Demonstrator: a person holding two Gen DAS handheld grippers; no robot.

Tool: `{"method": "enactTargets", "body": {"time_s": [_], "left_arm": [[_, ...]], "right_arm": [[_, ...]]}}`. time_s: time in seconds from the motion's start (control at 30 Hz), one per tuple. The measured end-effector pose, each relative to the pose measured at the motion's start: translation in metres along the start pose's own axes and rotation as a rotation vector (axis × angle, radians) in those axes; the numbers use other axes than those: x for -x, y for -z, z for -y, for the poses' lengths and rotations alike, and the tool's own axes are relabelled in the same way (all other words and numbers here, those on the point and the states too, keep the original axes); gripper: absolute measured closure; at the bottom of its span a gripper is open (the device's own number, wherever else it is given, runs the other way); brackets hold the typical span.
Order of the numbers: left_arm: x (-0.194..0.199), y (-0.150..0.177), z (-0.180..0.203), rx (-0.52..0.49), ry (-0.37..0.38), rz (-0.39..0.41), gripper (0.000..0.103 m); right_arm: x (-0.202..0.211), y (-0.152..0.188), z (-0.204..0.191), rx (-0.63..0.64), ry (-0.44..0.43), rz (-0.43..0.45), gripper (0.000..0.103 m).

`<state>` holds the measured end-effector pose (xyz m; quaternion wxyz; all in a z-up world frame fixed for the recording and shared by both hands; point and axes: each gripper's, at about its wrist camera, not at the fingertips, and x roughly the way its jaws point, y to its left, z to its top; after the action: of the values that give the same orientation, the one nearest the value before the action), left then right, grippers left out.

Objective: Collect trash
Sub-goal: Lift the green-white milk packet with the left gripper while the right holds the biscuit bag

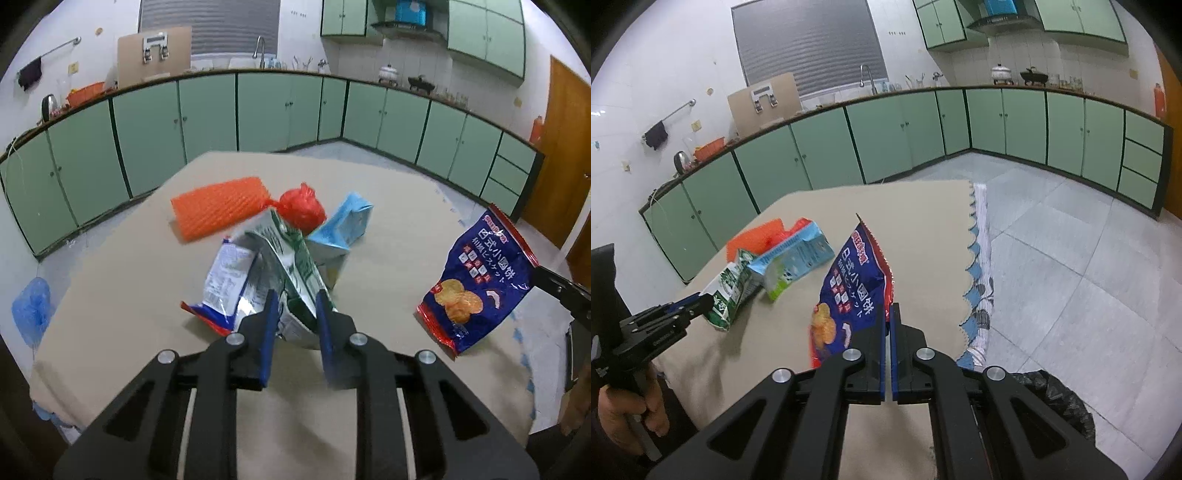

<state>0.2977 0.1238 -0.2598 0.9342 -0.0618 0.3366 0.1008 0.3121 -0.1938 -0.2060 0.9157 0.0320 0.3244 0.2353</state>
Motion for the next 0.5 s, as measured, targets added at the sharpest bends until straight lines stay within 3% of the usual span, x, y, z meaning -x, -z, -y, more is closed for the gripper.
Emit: {"method": "enactTargets", "body": {"time_s": [0.3,0.4,0.5], "left_arm": [[0.046,0.001,0.004,0.001,0.054,0.056,0.088],[0.064,-0.004,0.012,-0.029,0.075,0.082,0.103],[0.078,-0.005,0.022,-0.049,0.105,0.102,0.103]], "right_arm": [[0.038,-0.005,-0.003,0.002,0.022,0.046,0.101],[0.054,-0.005,0.0,-0.013,0.028,0.061,0.101],[0.067,-0.007,0.003,-0.02,0.037,0.073,0.101]]}}
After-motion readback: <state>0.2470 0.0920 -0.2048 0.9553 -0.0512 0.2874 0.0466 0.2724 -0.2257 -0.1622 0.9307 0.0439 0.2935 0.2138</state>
